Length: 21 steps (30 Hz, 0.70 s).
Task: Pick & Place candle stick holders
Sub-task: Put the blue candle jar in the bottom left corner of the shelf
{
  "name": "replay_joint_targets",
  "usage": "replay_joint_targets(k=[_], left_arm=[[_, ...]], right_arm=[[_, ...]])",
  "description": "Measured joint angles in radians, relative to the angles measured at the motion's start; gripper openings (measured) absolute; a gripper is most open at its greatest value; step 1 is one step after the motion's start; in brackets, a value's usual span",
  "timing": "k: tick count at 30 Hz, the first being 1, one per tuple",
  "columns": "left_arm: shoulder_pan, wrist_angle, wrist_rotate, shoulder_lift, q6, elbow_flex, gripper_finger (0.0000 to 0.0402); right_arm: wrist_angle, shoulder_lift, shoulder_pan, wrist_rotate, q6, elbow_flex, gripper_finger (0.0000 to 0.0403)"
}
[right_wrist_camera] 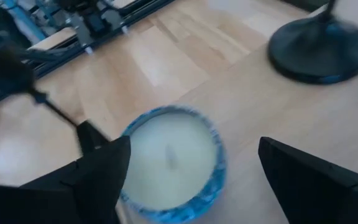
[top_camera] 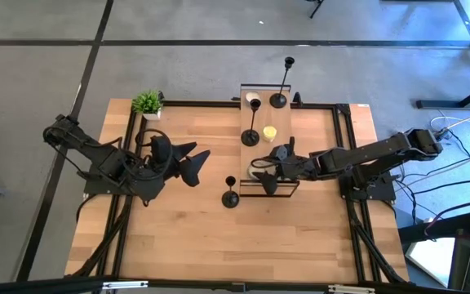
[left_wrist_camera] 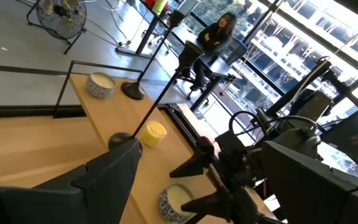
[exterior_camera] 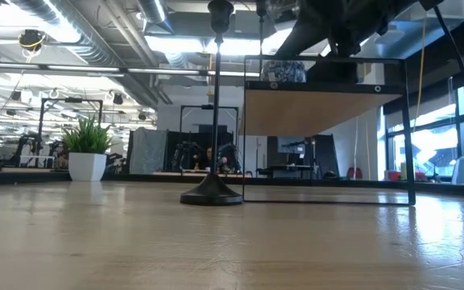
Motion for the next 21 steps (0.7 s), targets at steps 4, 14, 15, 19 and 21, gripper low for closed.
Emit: replay_joint_targets(k=[4, 14, 15, 19, 21], left_arm=[[0.0, 0.027, 0.001, 0.0, 0.021, 0.0, 0.0333], [-0.001, 0.058, 0.012, -0.012, 0.06, 0.0, 0.0333], [-0.001, 0.059, 0.012, -0.013, 0.06, 0.0, 0.0333], [-0.003, 0.058, 0.017, -0.018, 0.067, 0.0, 0.0333], [-0.005, 0.059, 0.011, -0.02, 0.068, 0.0, 0.0333]], right_arm=[[-0.001, 0.0, -0.014, 0.003, 0.004, 0.0, 0.0373], [0.044, 0.0, -0.016, 0.001, 0.007, 0.0, 0.038], [0.052, 0.0, -0.015, 0.002, 0.006, 0.0, 0.038], [0.047, 0.0, -0.016, 0.011, -0.021, 0.026, 0.038], [0.033, 0.0, -0.015, 0.034, -0.047, 0.043, 0.038]])
